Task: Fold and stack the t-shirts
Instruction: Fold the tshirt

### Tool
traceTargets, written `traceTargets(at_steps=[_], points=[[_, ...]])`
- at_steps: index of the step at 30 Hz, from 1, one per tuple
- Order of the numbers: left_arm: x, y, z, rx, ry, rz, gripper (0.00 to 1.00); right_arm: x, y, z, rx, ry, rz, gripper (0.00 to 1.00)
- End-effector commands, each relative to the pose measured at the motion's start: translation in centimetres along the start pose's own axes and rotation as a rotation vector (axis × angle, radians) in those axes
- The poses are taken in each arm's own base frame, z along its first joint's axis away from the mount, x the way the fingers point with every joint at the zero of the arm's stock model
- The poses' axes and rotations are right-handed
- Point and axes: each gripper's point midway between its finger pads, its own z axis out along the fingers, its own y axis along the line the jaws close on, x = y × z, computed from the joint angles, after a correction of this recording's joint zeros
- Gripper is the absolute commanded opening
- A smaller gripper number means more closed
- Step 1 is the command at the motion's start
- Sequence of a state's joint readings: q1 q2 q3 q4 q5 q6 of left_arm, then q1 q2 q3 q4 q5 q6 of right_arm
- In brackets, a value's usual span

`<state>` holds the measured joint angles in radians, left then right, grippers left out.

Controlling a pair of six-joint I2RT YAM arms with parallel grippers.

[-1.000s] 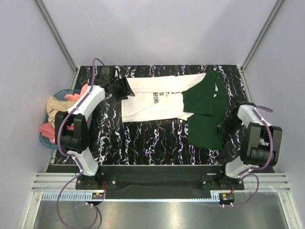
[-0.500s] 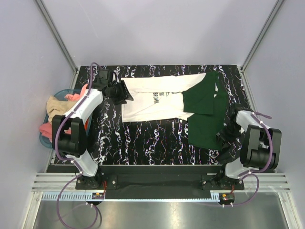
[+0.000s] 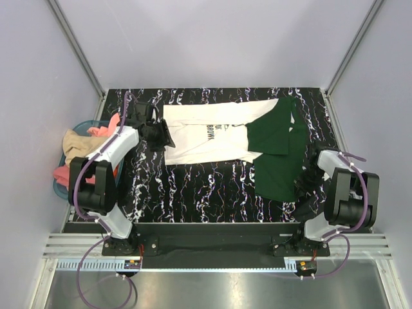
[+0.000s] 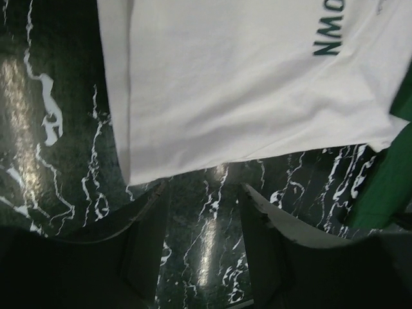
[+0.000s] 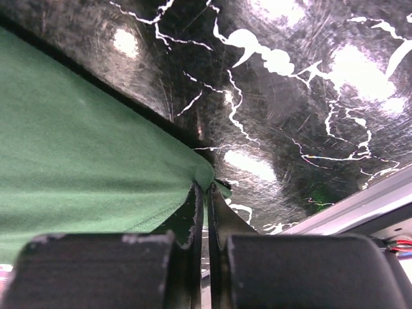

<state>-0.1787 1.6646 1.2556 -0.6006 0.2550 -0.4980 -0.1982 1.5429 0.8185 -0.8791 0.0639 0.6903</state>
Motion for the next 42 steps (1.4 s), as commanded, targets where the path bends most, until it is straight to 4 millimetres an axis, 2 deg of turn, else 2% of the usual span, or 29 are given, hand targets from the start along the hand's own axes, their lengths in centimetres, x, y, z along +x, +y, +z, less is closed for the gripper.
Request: traceTargets(at_steps=[1,2,5,7,10,11,15,18,24,28,33,36,37,38,40,42], points=[[0.4,1.5,-1.6,-0.064,-0.046,0.034,0.51,-0.9,0.2,-1.1,-0.041,-0.088,0.028,0.00],[1.5,2.1,-1.3,-0.078,-0.025,0.032,0.51,-0.9,0.5,-1.6,-0.066,-0.094,0.034,0.00],[3.0,3.3,-0.9,-0.130,-0.008,0.046,0.51,-0.9,2.2,-4.1,-0.200,-0.124,0.041,0.00],[3.5,3.8,-0.6,-0.148,0.002,0.031,0.51,-1.3,3.5,-6.5,-0.298,-0.154,0.038,0.00],[3.7,4.4,-0.6,-0.171,-0.001,0.010,0.51,-1.6,4.7,-8.8,-0.392,-0.182,0.038,0.00],[3.3,3.9,-0.4,-0.154,-0.019,0.018,0.52,-1.7,5.1,-9.2,-0.418,-0.193,0.032,0.00],[2.7,3.8,0.5,-0.159,-0.018,0.052,0.54,-1.1,5.5,-8.6,-0.445,-0.170,-0.001,0.00],[3.3,4.3,1.7,-0.182,0.018,0.062,0.54,-0.9,5.7,-8.5,-0.462,-0.163,-0.022,0.00],[4.9,5.0,3.8,-0.219,0.085,0.117,0.53,-1.6,6.0,-9.7,-0.486,-0.205,-0.041,0.00],[4.4,5.6,4.2,-0.264,0.072,0.123,0.52,-1.8,6.2,-10.4,-0.504,-0.223,-0.051,0.00],[3.2,4.5,3.4,-0.243,0.028,0.146,0.52,-1.5,6.1,-10.8,-0.520,-0.227,-0.054,0.00],[2.8,2.9,2.4,-0.193,0.010,0.220,0.52,-1.2,6.2,-11.1,-0.536,-0.220,-0.062,0.00],[2.8,1.5,2.1,-0.126,0.025,0.250,0.52,-1.2,6.2,-11.0,-0.535,-0.218,-0.065,0.00],[3.1,1.0,2.1,-0.095,0.054,0.277,0.53,-1.2,6.3,-11.1,-0.537,-0.216,-0.067,0.00],[2.9,0.5,2.5,-0.072,0.108,0.360,0.53,-1.0,6.5,-11.2,-0.548,-0.204,-0.072,0.00],[3.3,1.8,2.9,-0.111,0.157,0.427,0.50,-1.1,6.7,-11.5,-0.562,-0.208,-0.074,0.00]])
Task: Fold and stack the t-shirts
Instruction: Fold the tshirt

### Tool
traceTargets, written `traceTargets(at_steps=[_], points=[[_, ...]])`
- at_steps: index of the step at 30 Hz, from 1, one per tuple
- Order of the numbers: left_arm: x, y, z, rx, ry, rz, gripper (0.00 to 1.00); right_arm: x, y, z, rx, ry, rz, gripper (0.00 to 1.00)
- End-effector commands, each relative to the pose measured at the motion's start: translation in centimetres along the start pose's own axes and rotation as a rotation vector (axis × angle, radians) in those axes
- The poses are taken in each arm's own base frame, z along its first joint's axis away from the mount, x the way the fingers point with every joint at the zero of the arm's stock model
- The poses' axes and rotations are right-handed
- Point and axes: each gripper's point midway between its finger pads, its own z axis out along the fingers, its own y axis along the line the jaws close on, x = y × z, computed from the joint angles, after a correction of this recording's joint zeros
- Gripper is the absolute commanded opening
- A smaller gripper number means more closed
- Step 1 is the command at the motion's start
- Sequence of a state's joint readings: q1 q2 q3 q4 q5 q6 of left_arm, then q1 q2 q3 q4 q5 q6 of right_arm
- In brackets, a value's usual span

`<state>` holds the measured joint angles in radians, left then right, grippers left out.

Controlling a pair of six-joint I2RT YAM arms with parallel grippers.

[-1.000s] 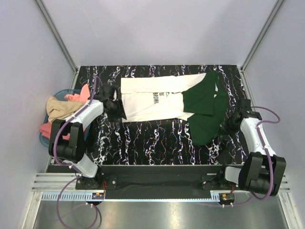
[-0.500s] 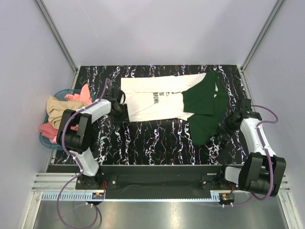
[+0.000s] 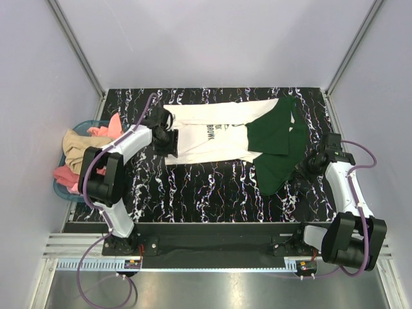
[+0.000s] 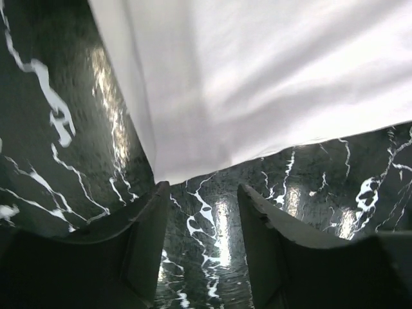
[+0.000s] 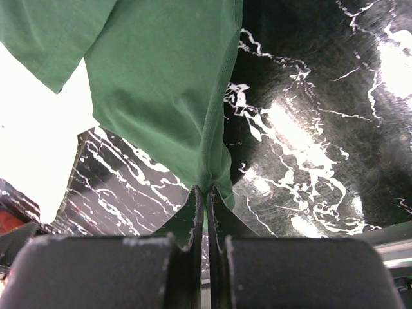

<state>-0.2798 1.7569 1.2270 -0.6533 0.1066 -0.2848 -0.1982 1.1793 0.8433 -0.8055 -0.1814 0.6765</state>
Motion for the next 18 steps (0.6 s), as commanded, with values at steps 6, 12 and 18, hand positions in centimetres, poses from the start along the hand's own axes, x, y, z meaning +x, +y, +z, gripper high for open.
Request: traceTargets(at_steps=[6,12,18], points=[[-0.8,-0.6,-1.0,0.075,0.022,0.356,0.47,-0.7,2.6,-1.4,-0.110,-0.019,-0.051,0.00],[-0.3,0.5,-0.9,0.047,0.031,0.462,0.46,-0.8,2.7,-1.3,-0.118,-0.020,-0.062,0.00],[0.5,-0.1,0.5,0.008,0.060,0.524,0.41,-1.3,2.8,-1.5,-0.113,-0.039,-0.063,0.00]])
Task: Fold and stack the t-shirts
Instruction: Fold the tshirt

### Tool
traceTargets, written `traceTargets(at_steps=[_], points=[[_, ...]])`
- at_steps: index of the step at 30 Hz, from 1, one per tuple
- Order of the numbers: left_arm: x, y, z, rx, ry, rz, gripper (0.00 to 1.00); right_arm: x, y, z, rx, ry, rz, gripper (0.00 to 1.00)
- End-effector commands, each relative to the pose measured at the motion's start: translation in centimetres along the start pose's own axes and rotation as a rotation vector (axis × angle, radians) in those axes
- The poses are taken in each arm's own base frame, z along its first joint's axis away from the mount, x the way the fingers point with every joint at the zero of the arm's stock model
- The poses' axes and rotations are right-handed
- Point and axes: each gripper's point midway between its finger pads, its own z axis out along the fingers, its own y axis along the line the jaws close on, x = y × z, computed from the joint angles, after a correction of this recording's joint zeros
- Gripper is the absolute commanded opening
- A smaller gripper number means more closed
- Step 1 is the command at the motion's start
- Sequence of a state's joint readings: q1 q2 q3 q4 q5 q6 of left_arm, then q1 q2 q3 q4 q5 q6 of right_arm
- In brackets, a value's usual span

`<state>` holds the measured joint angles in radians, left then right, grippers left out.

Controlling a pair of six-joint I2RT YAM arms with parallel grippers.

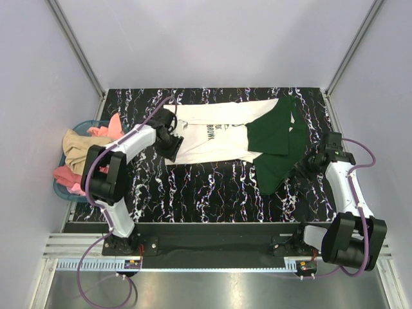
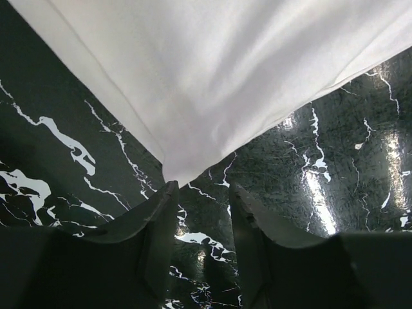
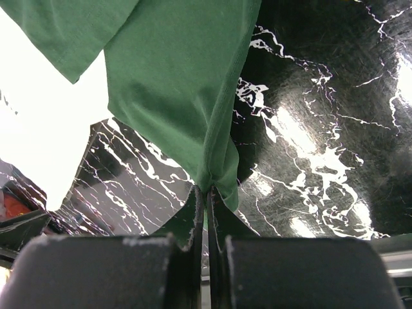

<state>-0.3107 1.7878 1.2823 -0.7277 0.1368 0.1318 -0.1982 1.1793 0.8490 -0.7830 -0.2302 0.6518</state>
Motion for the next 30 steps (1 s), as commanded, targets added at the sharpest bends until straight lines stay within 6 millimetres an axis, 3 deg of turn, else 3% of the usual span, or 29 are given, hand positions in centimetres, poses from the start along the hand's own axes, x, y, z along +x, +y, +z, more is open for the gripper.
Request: traceTargets(at_steps=[1,5,10,15,21,25,26,28,29,30], points=[[-0.2,-0.3,0.8,-0.041,0.013,0.093,0.40,-1.4,1.8,-1.3,-0.057,-0.052,-0.038,0.00],[0.0,-0.1,1.7,-0.048,0.029,0.090,0.36,-1.8,1.8,-2.1,-0.050,-0.082,-0.047,0.00],[0.3,0.2,1.7,-0.067,0.047,0.077,0.00,-2.6,0.8,-3.6,0.016,-0.141,-0.071,0.00],[0.9,-0.5,0.5,-0.075,0.040,-0.003,0.00,-3.0,0.3,-4.9,0.062,-0.176,-0.070,0.00],[3.1,-1.6,-0.3,-0.066,0.051,-0.010,0.00,-2.3,-0.3,-7.3,0.066,-0.216,-0.058,0.00],[1.9,-1.2,-1.6,-0.106,-0.012,-0.007,0.00,-2.3,-0.1,-8.1,0.048,-0.243,-0.050,0.00],[1.2,-0.6,-2.0,-0.141,-0.038,0.002,0.03,-2.2,-0.1,-8.1,0.044,-0.241,-0.047,0.00],[-0.3,-0.2,-2.4,-0.164,-0.091,0.026,0.26,-1.8,0.6,-8.2,-0.003,-0.231,-0.033,0.00],[-0.5,0.0,-2.2,-0.164,-0.090,0.049,0.33,-1.5,0.7,-7.9,-0.015,-0.221,-0.029,0.00],[-1.5,0.1,-2.5,-0.155,-0.108,0.057,0.33,-1.2,1.0,-7.9,-0.036,-0.214,-0.025,0.00]])
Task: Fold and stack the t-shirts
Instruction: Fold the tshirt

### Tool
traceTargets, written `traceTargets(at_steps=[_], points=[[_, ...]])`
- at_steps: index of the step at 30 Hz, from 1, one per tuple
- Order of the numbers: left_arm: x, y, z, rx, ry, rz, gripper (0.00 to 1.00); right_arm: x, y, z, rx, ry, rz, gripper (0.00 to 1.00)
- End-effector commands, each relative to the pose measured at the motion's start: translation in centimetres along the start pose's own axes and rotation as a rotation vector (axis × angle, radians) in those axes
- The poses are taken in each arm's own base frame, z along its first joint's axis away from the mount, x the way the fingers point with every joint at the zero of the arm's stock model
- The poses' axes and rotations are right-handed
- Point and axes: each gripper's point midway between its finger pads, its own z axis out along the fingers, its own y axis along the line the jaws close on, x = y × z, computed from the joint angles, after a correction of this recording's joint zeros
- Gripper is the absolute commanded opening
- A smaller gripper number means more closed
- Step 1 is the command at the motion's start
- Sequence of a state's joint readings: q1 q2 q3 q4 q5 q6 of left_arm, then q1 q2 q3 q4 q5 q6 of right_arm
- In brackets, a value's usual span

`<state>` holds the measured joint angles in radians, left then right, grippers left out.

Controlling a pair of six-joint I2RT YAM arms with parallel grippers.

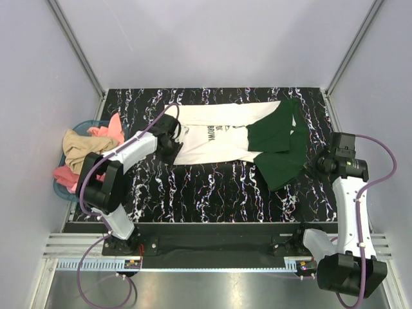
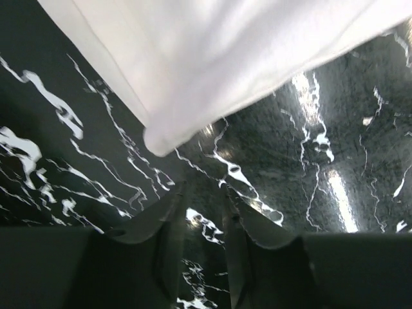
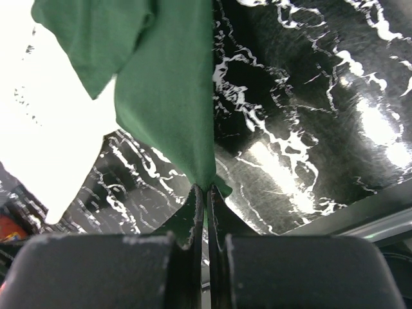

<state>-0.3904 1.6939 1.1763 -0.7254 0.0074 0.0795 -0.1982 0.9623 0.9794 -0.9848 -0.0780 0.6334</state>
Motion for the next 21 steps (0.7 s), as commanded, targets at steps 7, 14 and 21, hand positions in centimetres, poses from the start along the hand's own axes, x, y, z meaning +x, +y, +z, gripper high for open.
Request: traceTargets(at_steps=[7,14,21], points=[[-5.2,1.0,0.3,0.015,-0.082,0.125,0.39,-0.6,1.5,-0.5,-0.069,-0.015,-0.001,0.00],[-4.5,2.1,1.6,0.028,-0.033,0.124,0.42,-1.3,2.2,-0.7,-0.086,-0.027,-0.019,0.00],[-3.6,2.7,2.7,0.053,-0.002,0.083,0.44,-1.7,2.6,-1.1,-0.101,-0.041,-0.027,0.00]])
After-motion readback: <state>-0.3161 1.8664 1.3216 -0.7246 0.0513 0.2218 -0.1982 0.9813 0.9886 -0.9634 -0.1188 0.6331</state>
